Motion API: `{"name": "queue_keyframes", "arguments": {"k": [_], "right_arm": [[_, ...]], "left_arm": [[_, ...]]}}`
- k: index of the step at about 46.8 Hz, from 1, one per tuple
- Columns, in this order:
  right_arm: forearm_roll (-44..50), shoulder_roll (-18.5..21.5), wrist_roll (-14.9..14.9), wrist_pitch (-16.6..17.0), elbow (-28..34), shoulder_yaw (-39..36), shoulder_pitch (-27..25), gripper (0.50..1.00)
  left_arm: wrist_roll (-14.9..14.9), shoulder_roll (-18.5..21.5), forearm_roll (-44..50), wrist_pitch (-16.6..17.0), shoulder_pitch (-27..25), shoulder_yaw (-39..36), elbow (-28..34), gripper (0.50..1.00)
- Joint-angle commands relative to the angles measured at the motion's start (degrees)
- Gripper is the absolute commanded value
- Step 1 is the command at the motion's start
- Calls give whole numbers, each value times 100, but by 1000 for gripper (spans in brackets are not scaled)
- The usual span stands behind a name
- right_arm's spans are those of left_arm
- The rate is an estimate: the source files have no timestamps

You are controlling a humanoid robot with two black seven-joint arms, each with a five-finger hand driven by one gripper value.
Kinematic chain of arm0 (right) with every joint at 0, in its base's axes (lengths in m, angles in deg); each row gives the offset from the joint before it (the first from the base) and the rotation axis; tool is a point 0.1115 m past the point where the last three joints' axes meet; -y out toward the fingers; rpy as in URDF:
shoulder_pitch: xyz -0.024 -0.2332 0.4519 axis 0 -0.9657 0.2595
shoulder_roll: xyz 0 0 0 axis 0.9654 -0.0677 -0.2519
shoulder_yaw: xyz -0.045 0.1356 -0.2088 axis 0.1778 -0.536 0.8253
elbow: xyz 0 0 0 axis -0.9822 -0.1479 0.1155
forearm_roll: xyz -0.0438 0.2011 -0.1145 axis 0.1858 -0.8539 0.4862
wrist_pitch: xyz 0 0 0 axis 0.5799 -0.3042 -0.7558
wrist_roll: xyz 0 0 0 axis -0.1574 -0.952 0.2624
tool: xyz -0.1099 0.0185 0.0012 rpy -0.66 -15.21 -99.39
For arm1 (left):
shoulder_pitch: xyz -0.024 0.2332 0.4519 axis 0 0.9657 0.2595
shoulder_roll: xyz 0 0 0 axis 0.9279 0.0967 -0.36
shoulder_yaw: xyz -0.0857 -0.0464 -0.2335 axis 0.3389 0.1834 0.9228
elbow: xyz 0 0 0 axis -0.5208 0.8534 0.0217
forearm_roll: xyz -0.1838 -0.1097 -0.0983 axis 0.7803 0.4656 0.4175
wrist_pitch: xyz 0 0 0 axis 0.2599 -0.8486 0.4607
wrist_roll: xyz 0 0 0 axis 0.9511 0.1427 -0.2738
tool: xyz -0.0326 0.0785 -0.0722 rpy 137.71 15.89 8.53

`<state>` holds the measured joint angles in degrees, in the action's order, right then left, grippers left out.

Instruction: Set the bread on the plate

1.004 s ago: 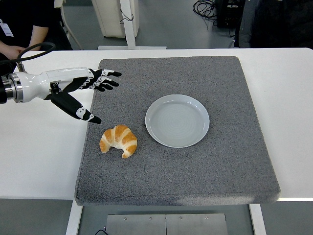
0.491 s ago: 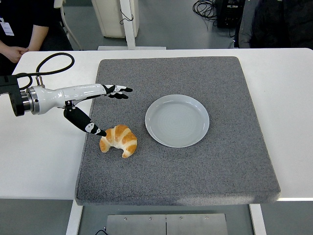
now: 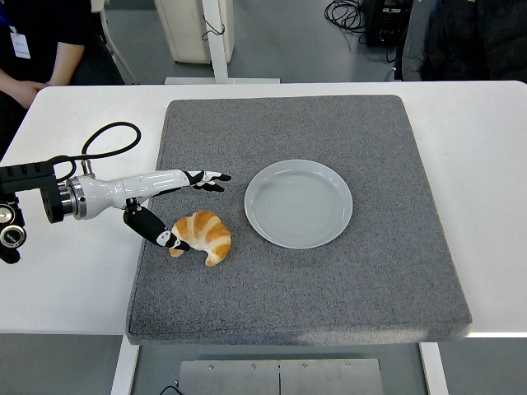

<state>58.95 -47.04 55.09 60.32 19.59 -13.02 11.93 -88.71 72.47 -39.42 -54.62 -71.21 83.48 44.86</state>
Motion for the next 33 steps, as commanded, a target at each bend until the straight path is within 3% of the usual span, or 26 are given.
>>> {"name": "queue_keyframes", "arguments": {"k": [1, 12, 33], "right_arm": [[0, 0, 0, 0, 0, 0, -6, 1000], [0, 0, 0, 0, 0, -9, -15, 1000], [0, 0, 0, 0, 9, -9, -24, 1000]], "left_arm": [[-115, -91, -170, 124, 142, 7, -115, 898], [-221, -434, -197, 388, 239, -1, -378, 898], [-291, -628, -214, 388, 406, -1, -660, 898]]}}
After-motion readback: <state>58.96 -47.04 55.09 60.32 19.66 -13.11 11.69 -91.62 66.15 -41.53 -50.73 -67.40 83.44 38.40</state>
